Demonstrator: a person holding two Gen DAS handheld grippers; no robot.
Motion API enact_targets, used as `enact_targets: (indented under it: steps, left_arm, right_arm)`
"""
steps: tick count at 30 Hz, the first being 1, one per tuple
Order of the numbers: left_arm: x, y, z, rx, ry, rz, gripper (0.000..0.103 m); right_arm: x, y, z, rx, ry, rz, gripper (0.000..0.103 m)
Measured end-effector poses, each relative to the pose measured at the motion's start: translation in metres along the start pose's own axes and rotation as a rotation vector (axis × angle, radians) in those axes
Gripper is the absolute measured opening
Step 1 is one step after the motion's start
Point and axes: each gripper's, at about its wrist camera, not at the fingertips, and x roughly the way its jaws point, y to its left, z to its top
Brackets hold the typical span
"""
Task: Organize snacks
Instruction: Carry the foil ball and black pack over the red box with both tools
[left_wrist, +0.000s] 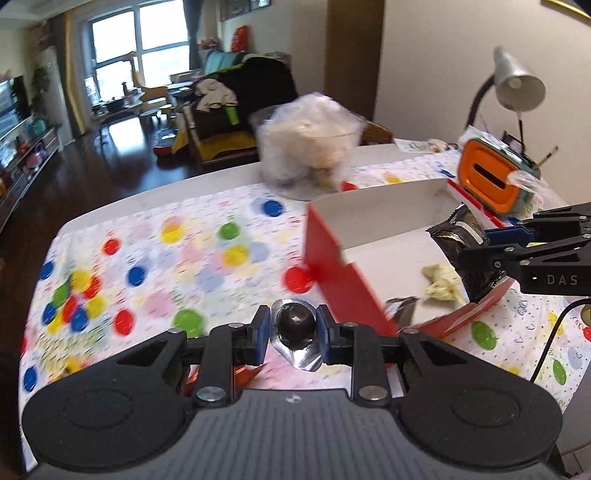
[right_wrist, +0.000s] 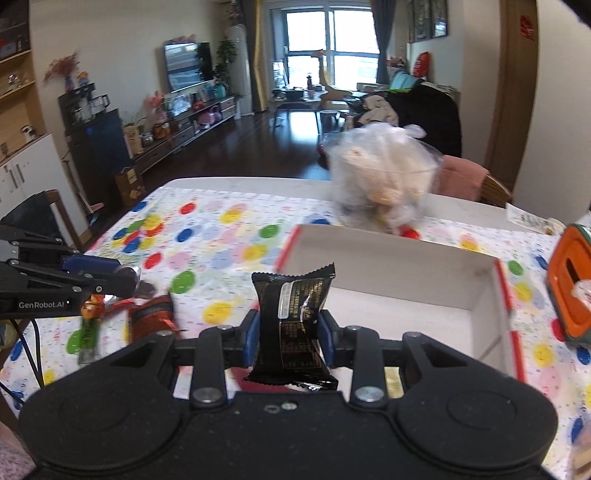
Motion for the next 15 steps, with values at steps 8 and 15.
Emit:
enact_targets:
  steps: [8,15]
  left_arm:
    - [0.045,-0.054,0.034,0.058,0.055,-0.045,0.026]
    - [0.089,-0.085,0.057,0.075,0.144,-0.065,0.026]
  right_arm:
    - [0.012,-0.066,-0.007,0.065,0.05,-0.041,0.032]
    - [0.036,-0.11,-0.005,0.121,0.107,-0.054,0.032]
